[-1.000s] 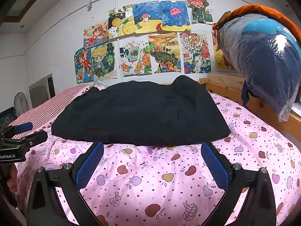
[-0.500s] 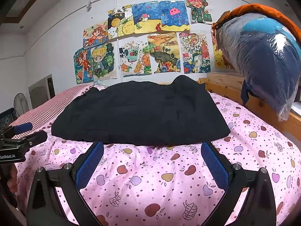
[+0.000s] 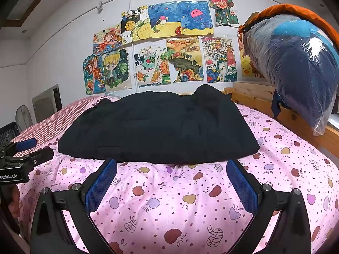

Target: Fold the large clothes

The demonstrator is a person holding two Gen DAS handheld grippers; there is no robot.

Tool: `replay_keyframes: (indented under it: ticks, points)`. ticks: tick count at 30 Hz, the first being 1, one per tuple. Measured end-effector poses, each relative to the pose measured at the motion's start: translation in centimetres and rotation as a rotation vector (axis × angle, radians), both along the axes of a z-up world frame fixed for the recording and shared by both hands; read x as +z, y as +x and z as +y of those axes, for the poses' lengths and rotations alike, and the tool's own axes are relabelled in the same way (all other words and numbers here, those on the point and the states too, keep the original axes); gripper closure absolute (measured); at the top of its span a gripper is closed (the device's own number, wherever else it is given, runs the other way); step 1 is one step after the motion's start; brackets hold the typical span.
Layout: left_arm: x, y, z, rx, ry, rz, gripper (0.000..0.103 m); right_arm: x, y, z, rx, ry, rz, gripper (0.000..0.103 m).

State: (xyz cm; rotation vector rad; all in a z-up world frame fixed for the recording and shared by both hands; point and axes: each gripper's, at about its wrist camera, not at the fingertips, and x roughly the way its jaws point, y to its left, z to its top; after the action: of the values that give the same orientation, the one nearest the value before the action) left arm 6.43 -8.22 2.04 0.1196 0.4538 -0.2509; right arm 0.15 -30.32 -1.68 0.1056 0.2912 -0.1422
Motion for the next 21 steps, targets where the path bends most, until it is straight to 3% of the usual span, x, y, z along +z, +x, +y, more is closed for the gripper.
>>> replay_keyframes:
  ticks: [21]
  points:
    - [-0.03,-0.05,-0.08,0.000,-0.003,-0.001,0.000,-0.08,-0.12,0.31,-0.004,0.001,-0.006,0.002]
